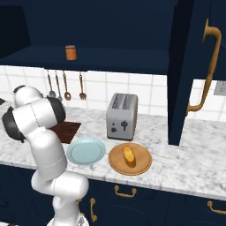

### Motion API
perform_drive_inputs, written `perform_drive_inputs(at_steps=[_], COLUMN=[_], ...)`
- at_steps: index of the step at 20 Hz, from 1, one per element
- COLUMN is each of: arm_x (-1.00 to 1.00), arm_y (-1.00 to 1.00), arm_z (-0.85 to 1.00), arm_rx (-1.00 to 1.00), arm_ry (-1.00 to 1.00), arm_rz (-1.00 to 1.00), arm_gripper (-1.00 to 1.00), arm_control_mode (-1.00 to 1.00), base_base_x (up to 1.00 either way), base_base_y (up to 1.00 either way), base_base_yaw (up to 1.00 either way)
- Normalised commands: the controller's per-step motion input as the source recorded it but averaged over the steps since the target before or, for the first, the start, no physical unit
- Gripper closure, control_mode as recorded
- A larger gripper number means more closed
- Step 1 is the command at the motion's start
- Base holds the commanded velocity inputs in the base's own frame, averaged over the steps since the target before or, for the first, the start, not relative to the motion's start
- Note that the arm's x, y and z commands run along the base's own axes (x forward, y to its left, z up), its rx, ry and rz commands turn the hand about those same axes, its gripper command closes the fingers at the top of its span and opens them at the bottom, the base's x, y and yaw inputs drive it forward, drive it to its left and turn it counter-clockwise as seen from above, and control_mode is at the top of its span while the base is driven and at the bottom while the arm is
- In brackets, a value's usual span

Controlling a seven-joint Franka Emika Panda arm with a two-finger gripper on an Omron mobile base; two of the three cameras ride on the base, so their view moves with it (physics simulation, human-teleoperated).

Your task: From the different types of pastries on the counter, select a croissant and place it on the cutting board. Then retrieve a jar of jam from the cabinet and place it alongside the croissant on the cutting board.

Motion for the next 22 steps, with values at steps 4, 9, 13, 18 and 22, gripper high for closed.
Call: perform_drive_inputs(at_steps=[4,9,13,18,22], arm_x=[-0.13,-0.15,0.27,0.34,0.0], arm_y=[0.0,0.15,0.11,0.06,0.33], arm_z=[-0.06,-0.06,-0.25,-0.4,-0.14], arm_rx=[0.02,0.0,0.0,0.0,0.0], arm_ry=[0.0,0.0,0.0,0.0,0.0], arm_rz=[0.02,0.0,0.07,0.11,0.01], arm_gripper=[1.0,1.0,1.0,1.0,1.0], arm_control_mode=[-1.0,-1.0,-1.0,-1.0,-1.0], base_base_x=[0.0,0.0,0.0,0.0,0.0], base_base_y=[0.0,0.0,0.0,0.0,0.0], base_base_yaw=[0.0,0.0,0.0,0.0,0.0])
